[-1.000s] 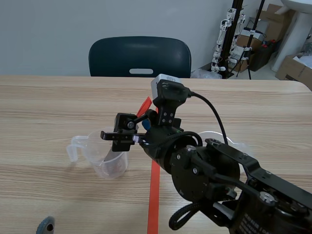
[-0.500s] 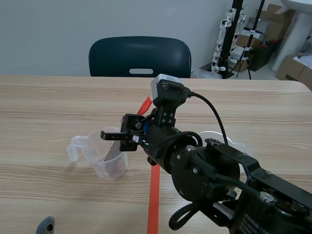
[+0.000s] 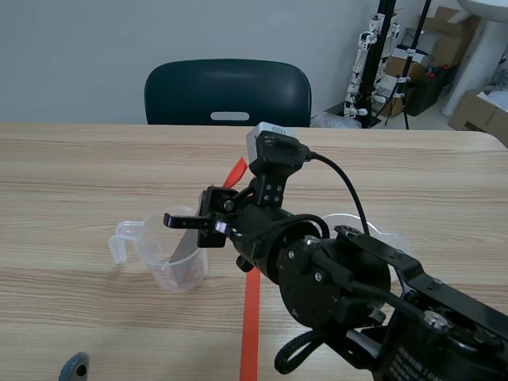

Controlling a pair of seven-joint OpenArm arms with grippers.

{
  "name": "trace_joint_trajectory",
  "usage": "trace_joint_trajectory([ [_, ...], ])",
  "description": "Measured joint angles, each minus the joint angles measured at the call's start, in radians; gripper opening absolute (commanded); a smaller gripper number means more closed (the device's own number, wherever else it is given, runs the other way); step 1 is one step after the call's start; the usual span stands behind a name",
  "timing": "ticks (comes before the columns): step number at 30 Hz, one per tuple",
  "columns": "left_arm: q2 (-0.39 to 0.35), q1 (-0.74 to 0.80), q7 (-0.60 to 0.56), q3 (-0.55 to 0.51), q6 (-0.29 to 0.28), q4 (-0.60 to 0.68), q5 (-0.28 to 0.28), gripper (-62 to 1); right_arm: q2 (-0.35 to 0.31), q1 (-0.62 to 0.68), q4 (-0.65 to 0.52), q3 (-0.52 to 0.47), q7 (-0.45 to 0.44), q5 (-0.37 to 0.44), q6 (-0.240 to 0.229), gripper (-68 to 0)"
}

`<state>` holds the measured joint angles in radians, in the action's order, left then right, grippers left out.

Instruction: Do the redox reaction experiment. lift the metal plate out of the left beaker

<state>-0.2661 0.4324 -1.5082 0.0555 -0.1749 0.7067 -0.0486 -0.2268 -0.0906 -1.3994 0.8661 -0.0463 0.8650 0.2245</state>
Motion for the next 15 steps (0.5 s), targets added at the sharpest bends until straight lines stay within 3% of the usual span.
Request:
trace_joint_trajectory([
  [15, 0.0, 0.0, 0.0, 0.0, 0.0, 0.0, 0.0, 1.4, 0.0, 0.0, 0.015, 0.0, 0.007, 0.0, 0.001, -61.7],
])
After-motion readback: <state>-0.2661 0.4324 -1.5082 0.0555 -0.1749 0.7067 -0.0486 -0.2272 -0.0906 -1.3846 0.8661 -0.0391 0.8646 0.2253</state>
